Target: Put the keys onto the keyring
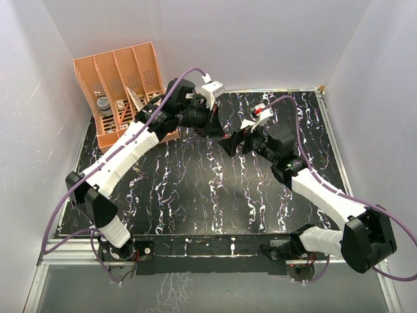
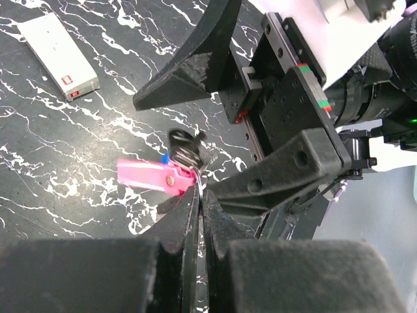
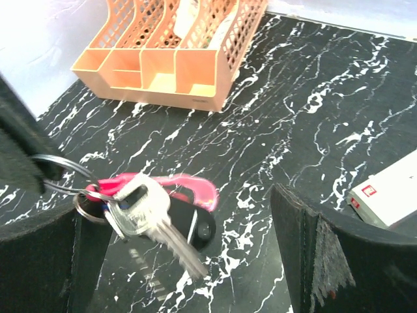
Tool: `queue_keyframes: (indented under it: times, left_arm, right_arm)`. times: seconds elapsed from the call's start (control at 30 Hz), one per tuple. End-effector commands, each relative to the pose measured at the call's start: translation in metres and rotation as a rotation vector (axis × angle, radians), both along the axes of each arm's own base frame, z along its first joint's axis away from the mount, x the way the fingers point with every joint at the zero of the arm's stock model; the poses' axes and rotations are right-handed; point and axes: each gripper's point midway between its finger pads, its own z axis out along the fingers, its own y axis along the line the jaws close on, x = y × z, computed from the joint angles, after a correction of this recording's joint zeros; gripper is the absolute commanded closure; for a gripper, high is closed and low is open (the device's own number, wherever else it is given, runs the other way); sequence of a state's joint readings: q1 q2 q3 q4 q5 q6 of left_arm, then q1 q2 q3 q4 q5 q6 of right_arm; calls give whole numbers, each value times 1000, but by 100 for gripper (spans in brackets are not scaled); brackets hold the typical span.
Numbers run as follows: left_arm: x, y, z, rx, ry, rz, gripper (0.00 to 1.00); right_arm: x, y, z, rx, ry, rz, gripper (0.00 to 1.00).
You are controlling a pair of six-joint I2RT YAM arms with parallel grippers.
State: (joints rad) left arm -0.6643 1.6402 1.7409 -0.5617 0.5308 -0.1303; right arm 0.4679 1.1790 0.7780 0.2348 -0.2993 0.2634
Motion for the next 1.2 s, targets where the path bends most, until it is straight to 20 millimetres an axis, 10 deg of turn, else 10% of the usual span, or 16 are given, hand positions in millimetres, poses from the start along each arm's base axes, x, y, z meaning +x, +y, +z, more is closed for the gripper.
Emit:
queue_keyframes:
  times: [0.0, 1.17]
  left_arm:
    - [-28, 12, 26, -33, -1, -40, 100]
    - [-28, 14, 7, 65, 82, -56, 100]
  right_arm:
    - [20, -25, 25, -11, -82, -130, 2]
    - [0, -41, 74, 67, -202, -122, 2]
